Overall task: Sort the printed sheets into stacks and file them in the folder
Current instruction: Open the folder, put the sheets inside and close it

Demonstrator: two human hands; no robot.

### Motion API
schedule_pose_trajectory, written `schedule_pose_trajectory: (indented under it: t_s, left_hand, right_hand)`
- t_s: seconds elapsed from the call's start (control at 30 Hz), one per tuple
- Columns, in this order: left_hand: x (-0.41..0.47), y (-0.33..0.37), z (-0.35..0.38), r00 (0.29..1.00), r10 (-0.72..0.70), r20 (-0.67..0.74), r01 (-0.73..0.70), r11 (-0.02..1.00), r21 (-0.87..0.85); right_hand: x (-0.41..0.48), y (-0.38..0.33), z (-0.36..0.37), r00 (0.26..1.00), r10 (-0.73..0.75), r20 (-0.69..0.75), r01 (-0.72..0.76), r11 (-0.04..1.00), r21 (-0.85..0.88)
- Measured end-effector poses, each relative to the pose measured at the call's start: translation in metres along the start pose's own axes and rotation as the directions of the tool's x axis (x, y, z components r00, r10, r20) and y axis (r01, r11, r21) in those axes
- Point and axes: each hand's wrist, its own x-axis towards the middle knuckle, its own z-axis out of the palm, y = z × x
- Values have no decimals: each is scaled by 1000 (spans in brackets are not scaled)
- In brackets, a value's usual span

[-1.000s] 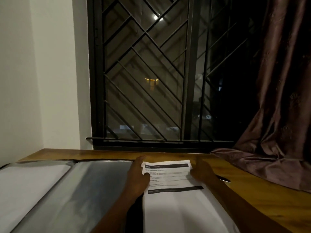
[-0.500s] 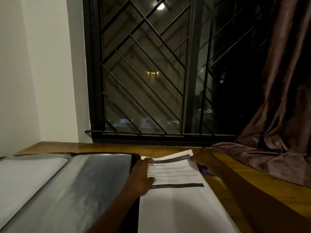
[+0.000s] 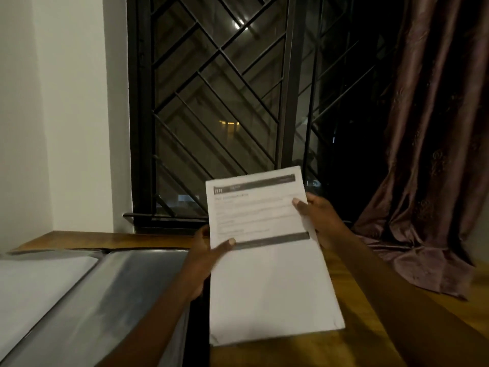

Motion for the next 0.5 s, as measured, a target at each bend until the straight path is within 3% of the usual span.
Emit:
schedule_pose_trajectory:
  t_s: [0.07, 0.13, 0.27, 0.4, 0.5]
  left_hand:
    - [12, 36, 6, 1000, 12, -10, -13, 990, -138]
    - [19, 74, 12, 991, 124, -50, -127, 989, -73]
    - [20, 96, 16, 972, 221, -77, -220, 975, 28]
    - [6, 57, 6, 993, 115, -11, -112, 981, 158]
    - [1, 44, -2, 996, 68, -49, -58, 980, 188]
  right_hand:
    - [-7, -30, 4, 995, -90, 31, 84, 983, 162]
    - [-14, -49, 11, 984, -149, 98, 121, 960, 253]
    - [-22, -44, 30, 978, -210, 1, 209, 976, 57]
    - [-30, -12, 37, 984, -177, -35, 177, 984, -6]
    - [-29, -4, 36, 976, -199, -86, 199, 980, -4]
